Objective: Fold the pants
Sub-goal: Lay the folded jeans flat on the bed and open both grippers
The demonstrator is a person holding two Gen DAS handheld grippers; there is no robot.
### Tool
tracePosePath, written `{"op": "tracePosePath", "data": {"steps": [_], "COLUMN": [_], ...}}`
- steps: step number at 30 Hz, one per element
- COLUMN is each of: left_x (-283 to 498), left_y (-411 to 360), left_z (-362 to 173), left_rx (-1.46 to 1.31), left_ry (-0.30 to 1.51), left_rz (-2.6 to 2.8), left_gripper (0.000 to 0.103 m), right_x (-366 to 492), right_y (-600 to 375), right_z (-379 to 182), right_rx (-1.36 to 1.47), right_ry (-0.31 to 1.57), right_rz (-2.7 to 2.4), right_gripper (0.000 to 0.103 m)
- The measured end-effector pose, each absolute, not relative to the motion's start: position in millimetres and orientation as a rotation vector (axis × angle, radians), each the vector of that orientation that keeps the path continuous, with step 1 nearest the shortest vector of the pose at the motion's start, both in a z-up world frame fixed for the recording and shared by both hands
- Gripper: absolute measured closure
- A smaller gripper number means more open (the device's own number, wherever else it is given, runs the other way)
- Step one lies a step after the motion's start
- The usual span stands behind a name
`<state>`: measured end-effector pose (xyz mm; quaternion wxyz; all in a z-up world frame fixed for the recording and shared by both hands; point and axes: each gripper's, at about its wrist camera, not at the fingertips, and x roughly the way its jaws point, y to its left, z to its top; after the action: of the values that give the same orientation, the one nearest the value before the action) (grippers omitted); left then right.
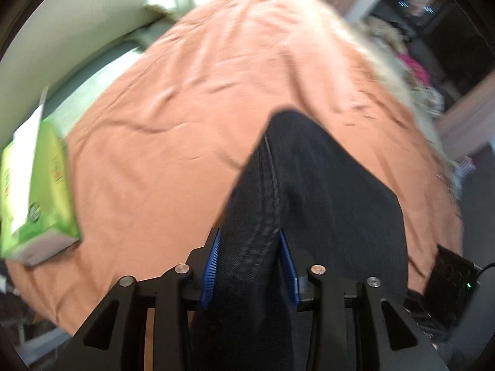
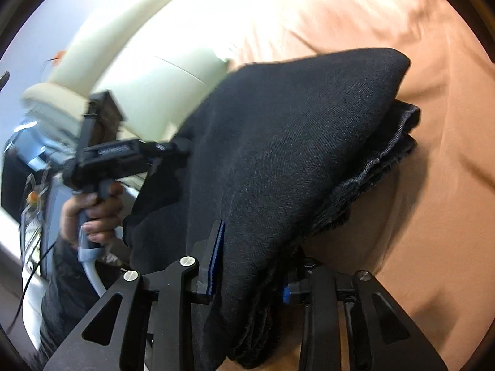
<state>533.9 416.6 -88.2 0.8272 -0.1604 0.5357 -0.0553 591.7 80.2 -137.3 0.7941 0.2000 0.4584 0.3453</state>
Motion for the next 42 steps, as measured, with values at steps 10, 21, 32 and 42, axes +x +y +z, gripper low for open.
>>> {"op": "tracePosePath", "data": {"steps": [10,21,32,42], "left_x": [483,446,433,404], "left_y": [426,378,331,314], "left_z": [-97,-77,-109,-147], "left_rx": [-0.444,-0.483,-0.615,-0.77], "left_ry": [1.026,0.91,0.919,0.908], "left_rz": [-0.001,0.088,0.046,0.019], "left_gripper": [0.062,0.063,0.082,0.091], "right_x": [579,597,624,642], "right_y": [9,36,92,97], "right_z": [-128,-72,-92,-138], "right_rx": [0.423,0.277,0.197,0.059], "right_ry": [0.94,0.857,0.9,1.007], "right_rz": [0.732,0.822,0.995,0.963], "right_gripper": [0.046,0.053,0.061,0.088]}}
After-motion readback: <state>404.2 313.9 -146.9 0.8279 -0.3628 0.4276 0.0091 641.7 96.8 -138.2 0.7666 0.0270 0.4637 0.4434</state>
